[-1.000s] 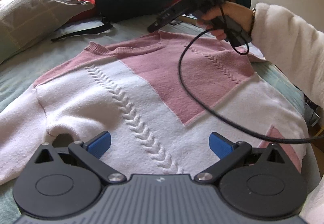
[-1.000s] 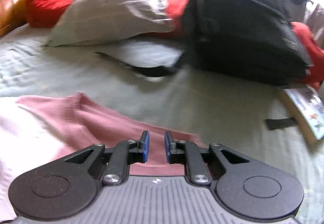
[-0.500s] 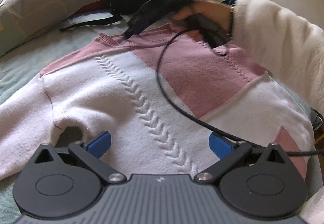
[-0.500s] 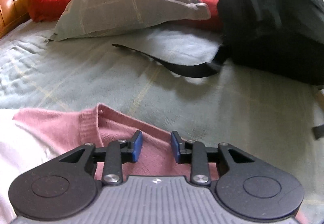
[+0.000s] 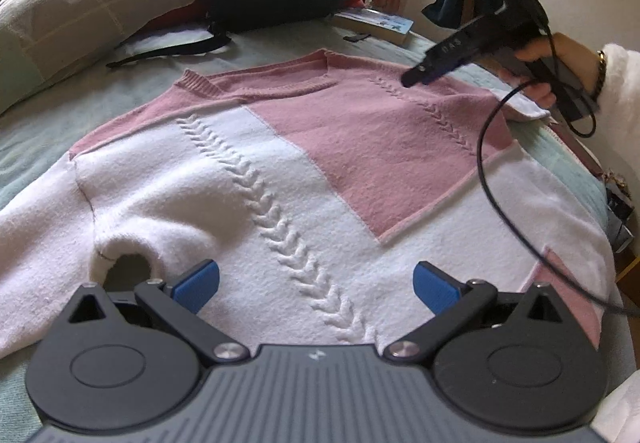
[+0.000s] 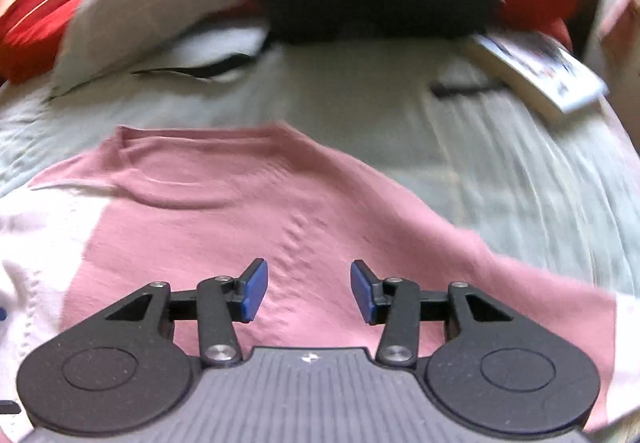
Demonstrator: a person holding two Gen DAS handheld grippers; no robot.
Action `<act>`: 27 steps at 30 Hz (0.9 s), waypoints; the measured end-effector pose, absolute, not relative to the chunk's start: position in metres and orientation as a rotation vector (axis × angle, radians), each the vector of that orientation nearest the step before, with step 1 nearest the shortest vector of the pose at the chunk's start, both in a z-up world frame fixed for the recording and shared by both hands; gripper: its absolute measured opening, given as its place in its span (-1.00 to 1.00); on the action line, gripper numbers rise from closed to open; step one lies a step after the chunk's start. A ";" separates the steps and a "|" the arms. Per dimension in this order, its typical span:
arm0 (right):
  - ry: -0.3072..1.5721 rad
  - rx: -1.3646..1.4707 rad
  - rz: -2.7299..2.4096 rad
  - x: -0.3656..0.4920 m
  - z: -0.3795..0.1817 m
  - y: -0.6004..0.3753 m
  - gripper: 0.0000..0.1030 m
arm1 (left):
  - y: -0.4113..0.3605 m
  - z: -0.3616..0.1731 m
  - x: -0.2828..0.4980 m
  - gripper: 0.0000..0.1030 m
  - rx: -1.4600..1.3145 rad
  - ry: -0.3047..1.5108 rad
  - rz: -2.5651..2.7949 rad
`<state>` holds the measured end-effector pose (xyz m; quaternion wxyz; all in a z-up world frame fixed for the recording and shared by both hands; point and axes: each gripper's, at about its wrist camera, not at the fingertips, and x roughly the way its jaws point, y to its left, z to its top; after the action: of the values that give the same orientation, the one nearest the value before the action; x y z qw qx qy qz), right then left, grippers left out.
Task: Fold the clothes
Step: 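Pinch the pink shoulder fabric beside the neckline with the right gripper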
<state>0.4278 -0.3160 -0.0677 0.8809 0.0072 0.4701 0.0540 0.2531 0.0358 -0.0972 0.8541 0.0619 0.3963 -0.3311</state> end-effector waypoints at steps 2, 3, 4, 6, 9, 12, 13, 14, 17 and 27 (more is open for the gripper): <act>0.960 0.042 0.083 0.428 -0.068 -0.330 0.00 | 0.036 -0.098 0.254 0.99 0.132 0.838 -0.686; 0.939 0.041 0.071 0.430 -0.067 -0.335 0.00 | 0.036 -0.099 0.255 0.99 0.133 0.840 -0.684; 0.917 0.014 0.055 0.433 -0.066 -0.339 0.00 | 0.036 -0.099 0.255 0.99 0.133 0.841 -0.683; 0.897 -0.067 0.042 0.441 -0.066 -0.344 0.00 | 0.035 -0.100 0.255 0.99 0.135 0.843 -0.684; 0.911 -0.144 0.068 0.454 -0.076 -0.349 0.00 | 0.033 -0.102 0.256 0.99 0.141 0.849 -0.686; 0.945 -0.204 0.102 0.463 -0.094 -0.352 0.00 | 0.033 -0.103 0.256 0.99 0.145 0.855 -0.683; 0.942 -0.224 0.117 0.463 -0.099 -0.353 0.04 | 0.033 -0.103 0.256 0.99 0.145 0.855 -0.683; 0.926 -0.247 0.126 0.462 -0.103 -0.353 0.08 | 0.033 -0.103 0.256 0.99 0.145 0.855 -0.683; 0.904 -0.218 0.133 0.457 -0.105 -0.355 -0.29 | 0.032 -0.104 0.256 0.99 0.151 0.856 -0.680; 0.837 -0.248 0.011 0.482 -0.103 -0.344 -0.96 | 0.031 -0.105 0.255 0.99 0.156 0.856 -0.677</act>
<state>0.4816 -0.3440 -0.1031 0.9063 -0.1199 0.4052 0.0055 0.2552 0.0306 -0.1048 0.8518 0.0742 0.4067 -0.3217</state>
